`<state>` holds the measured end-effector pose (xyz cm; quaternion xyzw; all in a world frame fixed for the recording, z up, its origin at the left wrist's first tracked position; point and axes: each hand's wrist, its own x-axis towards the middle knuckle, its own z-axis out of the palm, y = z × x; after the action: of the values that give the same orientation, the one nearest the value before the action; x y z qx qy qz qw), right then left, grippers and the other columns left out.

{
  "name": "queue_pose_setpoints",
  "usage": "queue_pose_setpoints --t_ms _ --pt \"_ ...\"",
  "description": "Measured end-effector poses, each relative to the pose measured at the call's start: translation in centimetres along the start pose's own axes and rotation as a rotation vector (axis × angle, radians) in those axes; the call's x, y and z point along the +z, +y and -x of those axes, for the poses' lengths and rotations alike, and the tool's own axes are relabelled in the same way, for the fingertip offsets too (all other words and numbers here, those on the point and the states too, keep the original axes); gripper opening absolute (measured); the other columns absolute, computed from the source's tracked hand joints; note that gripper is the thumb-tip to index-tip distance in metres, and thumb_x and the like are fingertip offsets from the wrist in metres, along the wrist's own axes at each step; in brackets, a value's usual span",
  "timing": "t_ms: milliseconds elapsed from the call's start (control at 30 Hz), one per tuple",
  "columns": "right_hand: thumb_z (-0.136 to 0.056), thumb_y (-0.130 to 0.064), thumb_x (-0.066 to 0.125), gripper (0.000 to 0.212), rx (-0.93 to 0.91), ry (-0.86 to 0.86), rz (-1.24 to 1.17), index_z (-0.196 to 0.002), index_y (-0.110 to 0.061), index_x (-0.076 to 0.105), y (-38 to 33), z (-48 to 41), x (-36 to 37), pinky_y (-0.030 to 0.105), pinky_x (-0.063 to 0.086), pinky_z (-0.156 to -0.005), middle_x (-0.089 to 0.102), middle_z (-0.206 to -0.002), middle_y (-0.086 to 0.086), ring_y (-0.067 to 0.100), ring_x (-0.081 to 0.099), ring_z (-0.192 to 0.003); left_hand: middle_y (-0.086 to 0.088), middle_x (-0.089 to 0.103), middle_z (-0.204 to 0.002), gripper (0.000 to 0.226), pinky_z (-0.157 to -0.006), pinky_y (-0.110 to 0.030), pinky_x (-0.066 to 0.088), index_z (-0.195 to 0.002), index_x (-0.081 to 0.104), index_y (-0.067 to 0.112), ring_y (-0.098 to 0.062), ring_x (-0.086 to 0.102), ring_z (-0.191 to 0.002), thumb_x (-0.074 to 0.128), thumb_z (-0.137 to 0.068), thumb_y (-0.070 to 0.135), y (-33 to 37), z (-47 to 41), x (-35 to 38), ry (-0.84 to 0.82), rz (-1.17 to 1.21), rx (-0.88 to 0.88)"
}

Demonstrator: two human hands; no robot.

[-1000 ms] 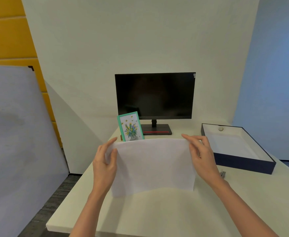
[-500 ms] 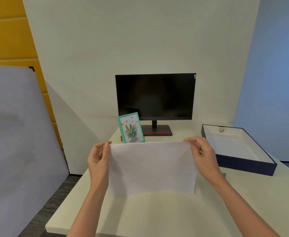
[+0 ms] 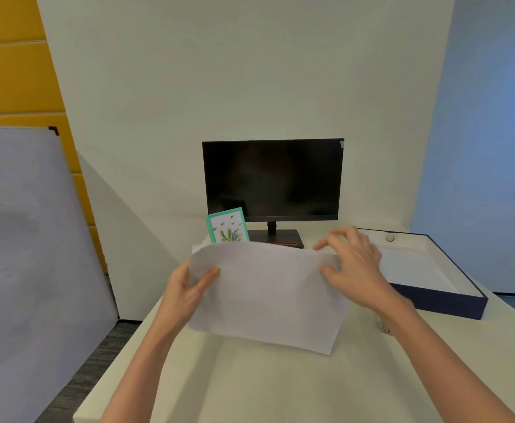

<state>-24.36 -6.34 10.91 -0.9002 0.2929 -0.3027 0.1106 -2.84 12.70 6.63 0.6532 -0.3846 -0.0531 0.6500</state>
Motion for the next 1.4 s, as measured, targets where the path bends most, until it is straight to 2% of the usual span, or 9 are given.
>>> queue_pose_setpoints --t_ms 100,200,333,567,667,800,967,1167,1400 --pt "-0.082 -0.034 0.064 0.045 -0.192 -0.159 -0.028 -0.124 -0.039 0.048 -4.2 -1.4 -3.3 0.053 0.004 -0.116 0.048 -0.131 -0.015 0.011 0.036 -0.129 0.018 0.07 -0.091 0.013 -0.077 -0.02 0.05 -0.097 0.066 0.027 -0.003 0.066 -0.085 0.067 -0.088 0.019 5.2 -1.7 0.4 -0.074 -0.217 0.219" --pt "-0.085 -0.021 0.061 0.02 -0.256 -0.163 -0.304 -0.104 -0.027 0.063 -7.3 -2.4 -4.9 0.046 0.046 -0.097 0.069 -0.098 -0.008 0.012 0.063 -0.096 0.012 0.068 -0.082 0.004 -0.07 -0.02 0.047 -0.092 0.065 0.024 -0.004 0.063 -0.077 0.065 -0.088 0.023 10.6 -2.5 1.6 -0.118 -0.447 0.425" --pt "-0.088 -0.01 0.059 0.023 -0.093 0.016 -0.685 -0.105 -0.023 0.067 -6.5 -1.8 -4.8 0.04 0.056 -0.084 0.072 -0.1 -0.005 0.015 0.068 -0.093 0.008 0.06 -0.075 0.03 -0.071 -0.033 0.045 -0.081 0.057 0.022 -0.017 0.055 -0.074 0.071 -0.077 0.049 12.1 -3.3 0.5 0.211 -0.653 0.406" --pt "-0.089 -0.008 0.062 0.027 0.188 0.029 -1.117 -0.112 -0.022 0.062 -3.7 2.2 1.6 0.031 0.058 -0.078 0.072 -0.11 0.001 0.016 0.07 -0.096 0.0 0.058 -0.109 0.058 -0.069 -0.018 0.053 -0.133 0.039 0.03 -0.005 0.066 -0.079 0.068 -0.086 0.015 7.9 -0.4 0.2 0.169 0.063 0.245" --pt "-0.092 -0.013 0.059 0.037 0.206 0.05 -1.062 -0.125 -0.023 0.049 -3.6 2.7 3.4 0.022 0.055 -0.076 0.064 -0.118 -0.005 0.009 0.064 -0.102 0.036 0.046 -0.127 0.059 -0.092 -0.003 0.039 -0.138 0.033 0.034 0.017 0.05 -0.108 0.059 -0.092 0.009 6.2 0.7 1.6 0.139 -0.065 0.319" --pt "-0.095 -0.013 0.053 0.057 0.103 0.214 -0.87 -0.134 -0.042 0.024 -4.6 1.8 2.5 0.007 0.049 -0.074 0.051 -0.118 -0.019 0.0 0.055 -0.106 0.061 0.031 -0.112 0.06 -0.084 0.012 0.024 -0.145 0.028 0.028 0.036 0.035 -0.102 0.052 -0.094 0.005 6.5 0.6 2.4 0.16 -0.185 0.359" --pt "-0.101 -0.013 0.038 0.054 -0.098 0.33 -0.61 -0.145 -0.039 0.024 -4.9 0.9 2.1 -0.008 0.023 -0.09 0.033 -0.133 -0.023 -0.029 0.03 -0.114 0.031 0.046 -0.127 0.049 -0.105 -0.026 0.04 -0.135 0.036 0.038 -0.009 0.056 -0.109 0.05 -0.096 0.012 6.3 0.4 2.1 0.191 -0.243 0.394" --pt "-0.102 -0.015 0.035 0.029 -0.067 0.383 -0.674 -0.12 -0.035 0.047 -5.0 0.1 2.2 0.0 0.036 -0.087 0.052 -0.116 -0.019 -0.016 0.045 -0.108 0.03 0.051 -0.1 0.02 -0.069 0.0 0.04 -0.115 0.045 0.028 0.017 0.052 -0.087 0.044 -0.099 0.016 6.2 0.3 2.0 0.197 -0.099 0.323" --pt "-0.1 -0.016 0.042 0.021 -0.02 0.41 -0.776 -0.111 -0.03 0.054 -5.1 -0.4 2.0 0.002 0.043 -0.078 0.056 -0.107 -0.025 -0.008 0.053 -0.103 0.006 0.061 -0.105 0.023 -0.079 -0.024 0.053 -0.112 0.051 0.023 -0.009 0.063 -0.095 0.056 -0.094 0.01 5.3 -0.8 1.6 0.208 0.064 0.297"
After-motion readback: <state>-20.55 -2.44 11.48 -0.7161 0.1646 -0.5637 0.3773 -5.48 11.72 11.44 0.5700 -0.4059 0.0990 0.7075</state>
